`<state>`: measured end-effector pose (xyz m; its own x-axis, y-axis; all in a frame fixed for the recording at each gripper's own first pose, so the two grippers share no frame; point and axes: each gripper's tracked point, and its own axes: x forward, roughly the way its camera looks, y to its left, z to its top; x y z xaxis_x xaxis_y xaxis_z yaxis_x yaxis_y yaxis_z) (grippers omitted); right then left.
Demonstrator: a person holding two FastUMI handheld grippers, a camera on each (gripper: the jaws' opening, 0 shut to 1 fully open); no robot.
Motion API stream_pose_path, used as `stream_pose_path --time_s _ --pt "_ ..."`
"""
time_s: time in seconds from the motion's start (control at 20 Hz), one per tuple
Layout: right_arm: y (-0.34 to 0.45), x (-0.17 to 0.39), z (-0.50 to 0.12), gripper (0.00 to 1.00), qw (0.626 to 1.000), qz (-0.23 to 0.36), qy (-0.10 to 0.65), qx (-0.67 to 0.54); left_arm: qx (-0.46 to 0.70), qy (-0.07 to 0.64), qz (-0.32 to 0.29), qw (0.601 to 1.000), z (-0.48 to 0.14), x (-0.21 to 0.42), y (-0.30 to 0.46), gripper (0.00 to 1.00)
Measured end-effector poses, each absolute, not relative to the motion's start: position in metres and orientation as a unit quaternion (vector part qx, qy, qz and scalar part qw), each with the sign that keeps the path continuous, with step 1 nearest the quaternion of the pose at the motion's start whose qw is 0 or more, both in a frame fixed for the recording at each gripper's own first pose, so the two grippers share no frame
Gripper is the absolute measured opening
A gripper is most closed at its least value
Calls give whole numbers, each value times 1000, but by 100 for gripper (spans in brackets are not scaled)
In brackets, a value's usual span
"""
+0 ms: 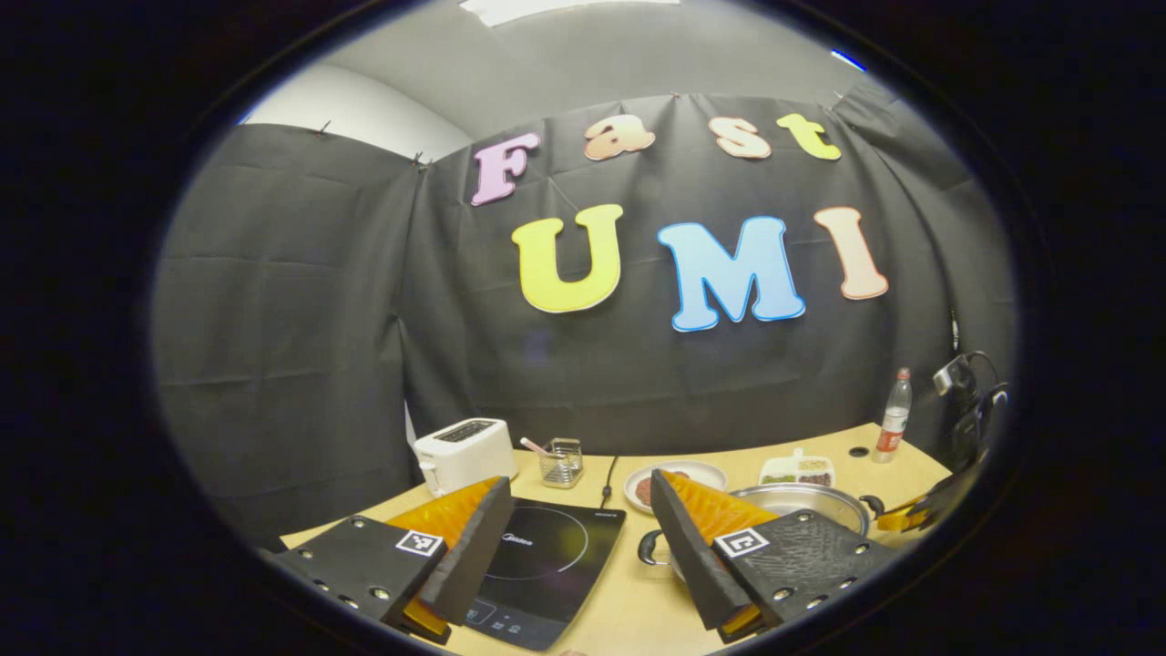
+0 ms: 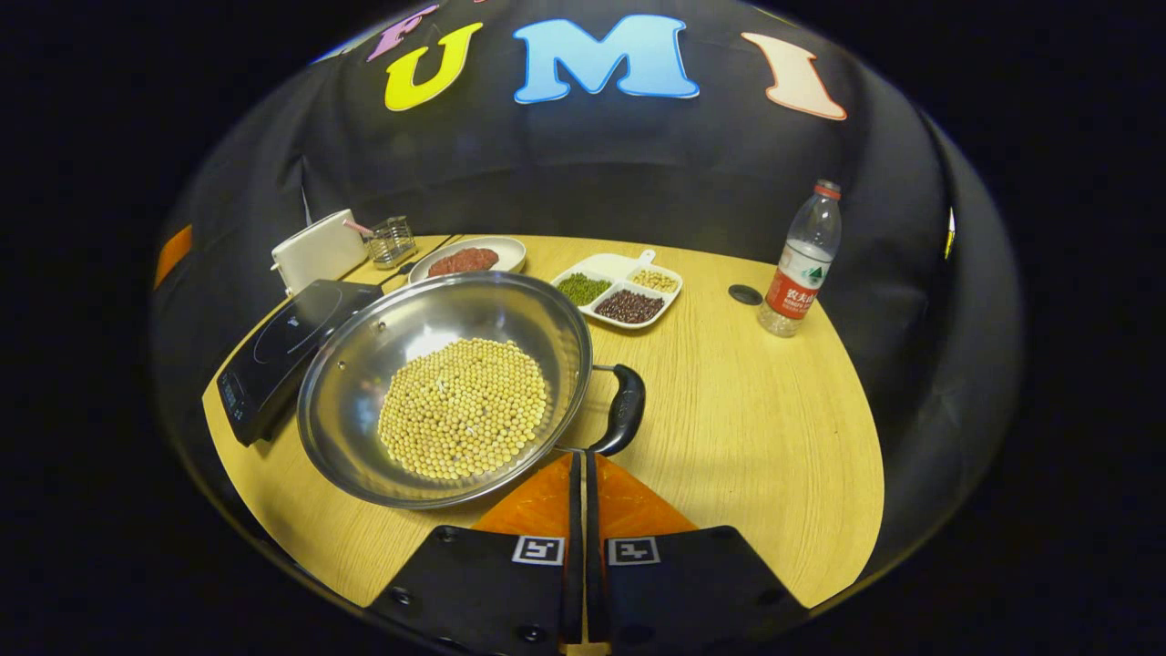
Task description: First push the handle of the pot to place it horizontally, then grasp the pot with both hands and set it on the induction cooktop.
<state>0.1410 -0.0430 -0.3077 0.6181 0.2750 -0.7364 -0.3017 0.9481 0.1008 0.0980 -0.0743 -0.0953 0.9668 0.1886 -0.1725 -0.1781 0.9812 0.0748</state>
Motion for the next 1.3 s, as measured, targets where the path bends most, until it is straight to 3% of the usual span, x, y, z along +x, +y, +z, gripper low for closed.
stream_pose_path --time_s 0.05,0.1,0.15,0.25,0.95,1.3 --pt "-43 141 -302 10 902 157 401 -8 24 91 87 992 -98 101 -76 92" --pt "-43 141 -295 28 906 154 393 -2 20 95 79 992 -102 105 -78 92" --pt "-43 142 -289 55 911 150 384 1 17 98 72 992 -106 110 -79 92" --pt "-45 147 -279 99 922 136 362 0 8 108 55 993 -116 120 -82 90" --pt "-41 167 -268 97 938 39 343 16 -32 204 -75 976 -210 195 -99 90" --pt "-36 176 -284 97 935 22 354 12 -51 269 -104 956 -269 213 -107 93"
